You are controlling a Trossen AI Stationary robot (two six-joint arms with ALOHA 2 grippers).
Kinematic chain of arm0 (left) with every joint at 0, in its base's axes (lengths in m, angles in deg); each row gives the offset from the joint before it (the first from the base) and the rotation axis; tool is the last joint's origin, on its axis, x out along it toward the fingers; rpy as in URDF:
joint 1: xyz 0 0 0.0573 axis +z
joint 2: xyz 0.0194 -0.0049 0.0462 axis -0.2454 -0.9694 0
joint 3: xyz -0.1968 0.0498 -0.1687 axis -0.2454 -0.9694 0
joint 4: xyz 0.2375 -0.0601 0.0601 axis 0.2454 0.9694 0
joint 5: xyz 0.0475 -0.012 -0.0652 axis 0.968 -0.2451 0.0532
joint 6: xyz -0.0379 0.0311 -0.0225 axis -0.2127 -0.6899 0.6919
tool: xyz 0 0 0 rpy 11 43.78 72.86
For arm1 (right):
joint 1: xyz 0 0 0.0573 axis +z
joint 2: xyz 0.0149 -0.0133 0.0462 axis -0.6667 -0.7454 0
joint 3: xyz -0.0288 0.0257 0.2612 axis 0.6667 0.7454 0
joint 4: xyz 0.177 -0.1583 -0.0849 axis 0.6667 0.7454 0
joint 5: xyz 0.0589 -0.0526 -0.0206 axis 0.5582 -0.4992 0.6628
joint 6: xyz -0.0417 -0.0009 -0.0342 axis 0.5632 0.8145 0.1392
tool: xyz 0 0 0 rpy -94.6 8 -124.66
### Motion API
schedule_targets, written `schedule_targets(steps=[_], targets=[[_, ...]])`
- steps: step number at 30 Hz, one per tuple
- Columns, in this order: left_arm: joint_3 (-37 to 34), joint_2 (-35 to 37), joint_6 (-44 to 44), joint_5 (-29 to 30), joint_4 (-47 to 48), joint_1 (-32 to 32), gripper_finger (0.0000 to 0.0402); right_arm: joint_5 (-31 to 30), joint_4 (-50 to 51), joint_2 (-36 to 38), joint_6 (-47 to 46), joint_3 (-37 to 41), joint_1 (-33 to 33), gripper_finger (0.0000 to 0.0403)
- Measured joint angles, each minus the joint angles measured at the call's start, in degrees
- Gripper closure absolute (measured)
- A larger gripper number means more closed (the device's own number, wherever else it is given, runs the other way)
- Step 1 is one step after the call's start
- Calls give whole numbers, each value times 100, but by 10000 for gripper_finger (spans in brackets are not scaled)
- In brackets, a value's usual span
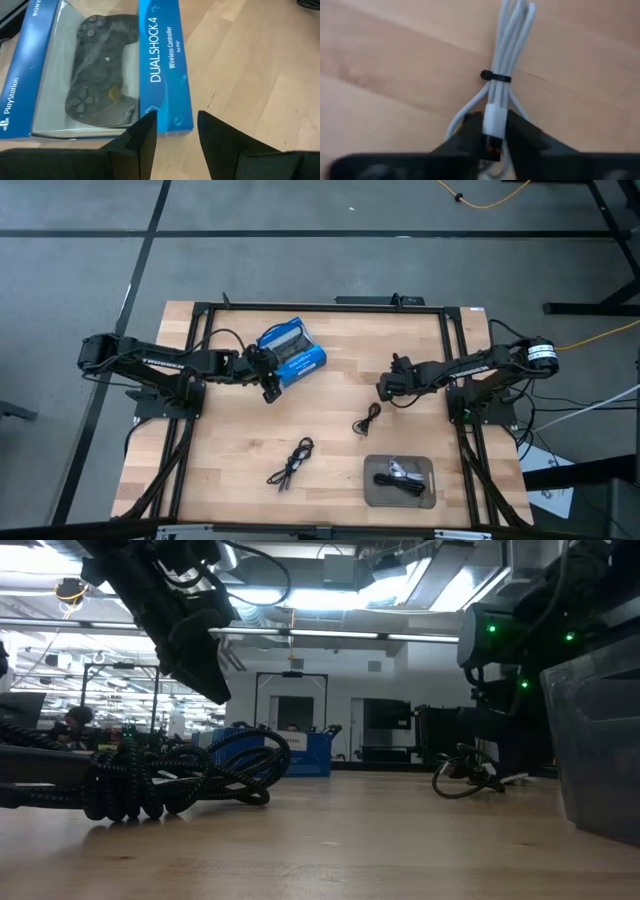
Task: Pick and place USB-C Cables
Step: Put the white usb cable into the grey transparent bin
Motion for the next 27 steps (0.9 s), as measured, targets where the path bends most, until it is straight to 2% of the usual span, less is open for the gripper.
schedule_targets(steps=[2, 3, 6, 9, 12, 17, 24, 27], targets=[[1, 0, 1, 1, 0, -52, 266, -12, -1, -14, 389, -99, 36, 370], [-1, 0, 1, 1, 0, -75, 266, -7, -10, -19, 555, -164, 68, 376], [-1, 0, 30, -5, -24, -164, 266, 24, -115, -49, 977, -430, 215, 376], [-1, 0, 234, -121, -186, -272, 266, -226, -145, -47, 1440, -840, 435, 376], [-1, 0, 252, -362, -643, -379, 266, -646, -135, -39, 2039, -1353, 731, 376], [-1, 0, 246, -389, -1577, -594, 266, -794, -139, -33, 3084, -2143, 1294, 376], [6, -233, 232, -309, -2777, -822, 266, -1254, -504, -27, 3444, -2542, 2204, 376], [10, -636, -50, -578, -3812, -913, 266, -1307, -625, -27, 3397, -2542, 2491, 376]])
